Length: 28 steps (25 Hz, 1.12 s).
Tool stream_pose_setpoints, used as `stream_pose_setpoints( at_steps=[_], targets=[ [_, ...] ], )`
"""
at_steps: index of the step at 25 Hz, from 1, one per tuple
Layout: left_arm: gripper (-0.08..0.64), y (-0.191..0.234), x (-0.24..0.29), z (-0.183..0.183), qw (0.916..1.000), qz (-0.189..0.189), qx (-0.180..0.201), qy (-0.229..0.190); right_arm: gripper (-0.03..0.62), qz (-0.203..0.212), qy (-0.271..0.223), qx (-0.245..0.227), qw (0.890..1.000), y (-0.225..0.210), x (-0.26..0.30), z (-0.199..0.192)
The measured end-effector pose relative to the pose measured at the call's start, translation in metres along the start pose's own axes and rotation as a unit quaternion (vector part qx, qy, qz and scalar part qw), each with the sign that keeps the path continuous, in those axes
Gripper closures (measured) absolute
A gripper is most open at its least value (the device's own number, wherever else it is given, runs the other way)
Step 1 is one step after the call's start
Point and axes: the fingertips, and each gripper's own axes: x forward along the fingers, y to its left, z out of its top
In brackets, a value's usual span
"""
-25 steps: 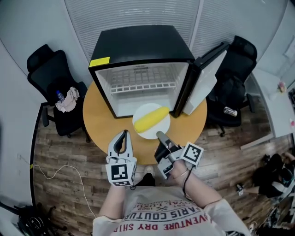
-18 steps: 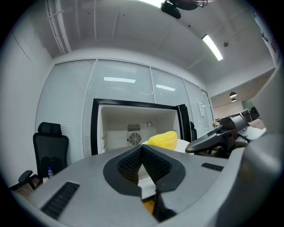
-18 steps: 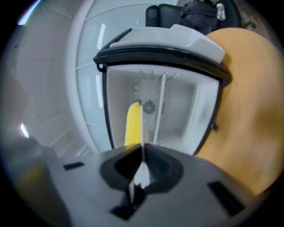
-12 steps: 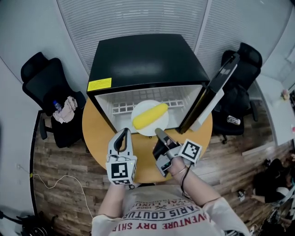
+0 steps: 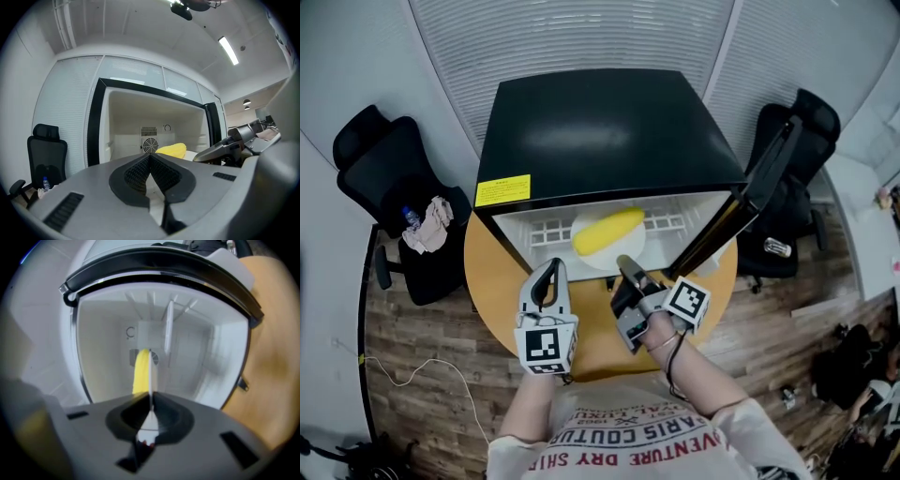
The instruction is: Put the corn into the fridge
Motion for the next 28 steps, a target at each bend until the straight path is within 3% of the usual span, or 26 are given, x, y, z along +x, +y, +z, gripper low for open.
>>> stream_pose_setpoints(
  at_steps=[16, 28],
  targets=[
    [0.526, 0.017, 0.025, -0.017, 0.9998, -0.002, -0.006, 0.018, 0.545, -0.015, -0.028, 0.036, 0.999, -0.013, 0.040, 0.017],
    [0.526, 0.015, 0.033, -0.023, 0.9997, 0.000, -0.004, 0.025, 0.537, -0.002, -0.031, 0.026, 0.999, -0.012, 0.052, 0.020]
  ],
)
